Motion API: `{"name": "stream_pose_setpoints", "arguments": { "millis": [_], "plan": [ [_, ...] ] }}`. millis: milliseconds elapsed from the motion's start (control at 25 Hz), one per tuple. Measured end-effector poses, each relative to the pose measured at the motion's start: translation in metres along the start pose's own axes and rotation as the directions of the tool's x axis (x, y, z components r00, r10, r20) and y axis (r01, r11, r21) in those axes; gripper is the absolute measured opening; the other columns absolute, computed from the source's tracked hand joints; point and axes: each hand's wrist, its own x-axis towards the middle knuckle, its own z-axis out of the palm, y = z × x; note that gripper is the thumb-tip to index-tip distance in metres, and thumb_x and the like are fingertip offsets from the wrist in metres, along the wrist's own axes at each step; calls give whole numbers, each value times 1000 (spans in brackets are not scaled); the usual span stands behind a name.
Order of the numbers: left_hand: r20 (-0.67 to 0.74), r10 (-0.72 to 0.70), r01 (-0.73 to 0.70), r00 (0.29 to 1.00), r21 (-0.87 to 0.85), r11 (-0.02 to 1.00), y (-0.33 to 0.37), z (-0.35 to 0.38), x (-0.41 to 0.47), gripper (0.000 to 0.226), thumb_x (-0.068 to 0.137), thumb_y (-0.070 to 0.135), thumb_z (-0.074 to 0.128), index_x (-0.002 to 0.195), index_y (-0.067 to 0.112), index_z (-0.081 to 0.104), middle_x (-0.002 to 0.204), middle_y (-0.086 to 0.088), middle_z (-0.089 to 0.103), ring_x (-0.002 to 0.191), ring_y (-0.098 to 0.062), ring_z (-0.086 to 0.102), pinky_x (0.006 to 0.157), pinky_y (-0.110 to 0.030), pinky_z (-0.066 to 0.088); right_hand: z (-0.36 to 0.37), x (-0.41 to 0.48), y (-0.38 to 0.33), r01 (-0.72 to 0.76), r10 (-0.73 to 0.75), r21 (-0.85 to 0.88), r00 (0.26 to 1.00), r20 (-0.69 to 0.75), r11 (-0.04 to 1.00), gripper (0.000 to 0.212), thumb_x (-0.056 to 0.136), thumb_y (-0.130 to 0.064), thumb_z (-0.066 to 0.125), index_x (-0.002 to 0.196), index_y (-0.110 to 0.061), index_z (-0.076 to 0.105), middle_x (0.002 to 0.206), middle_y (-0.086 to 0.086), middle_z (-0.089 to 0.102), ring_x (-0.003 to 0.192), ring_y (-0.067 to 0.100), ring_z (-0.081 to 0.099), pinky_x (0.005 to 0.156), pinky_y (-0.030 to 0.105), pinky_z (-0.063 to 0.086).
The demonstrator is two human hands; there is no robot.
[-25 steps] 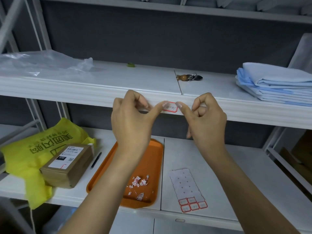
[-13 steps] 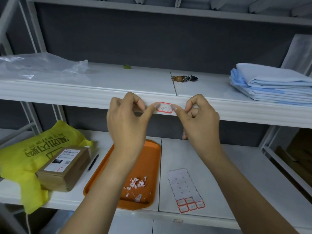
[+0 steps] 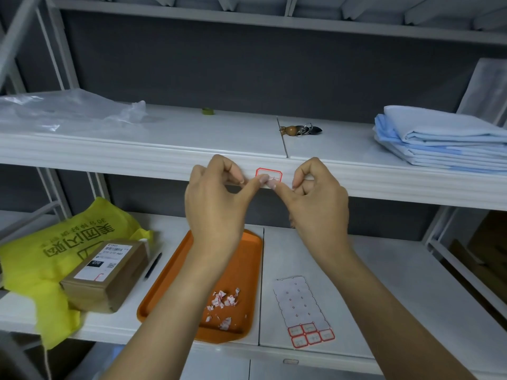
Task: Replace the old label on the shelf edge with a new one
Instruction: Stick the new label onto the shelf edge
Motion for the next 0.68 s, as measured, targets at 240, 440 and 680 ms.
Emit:
{"name": "stream_pose_setpoints", "arguments": {
  "millis": [240,440,680],
  "plan": [
    [-25,-21,20,999,-47,999,-12,-8,-2,31,78,45,76,78,22,55,80,6,63,86,-15,58,72,-38,53,-6,0,11,-7,6,125,1000,12,992,29,85,-29,72,73,-27,45,53,2,54,47,21,55,54,39,56],
    [9,9,-9,1000,28,1000,-2,-1,-5,34,77,50,74,78,21,57,78,9,63,84,-12,53,80,-46,49,-2,-2,5,9,-12,107,999,34,994,30,82,-38,73,74,-28,46,53,-1,56,46,19,57,51,42,55],
    [-13,-40,40,999,-1,999,-14,-13,-1,35,78,49,76,76,20,56,78,5,66,83,-21,62,83,-52,49,-12,1,13,-7,6,123,1000,10,992,28,85,-28,72,74,-26,47,53,0,56,46,17,55,52,36,55]
  ]
}}
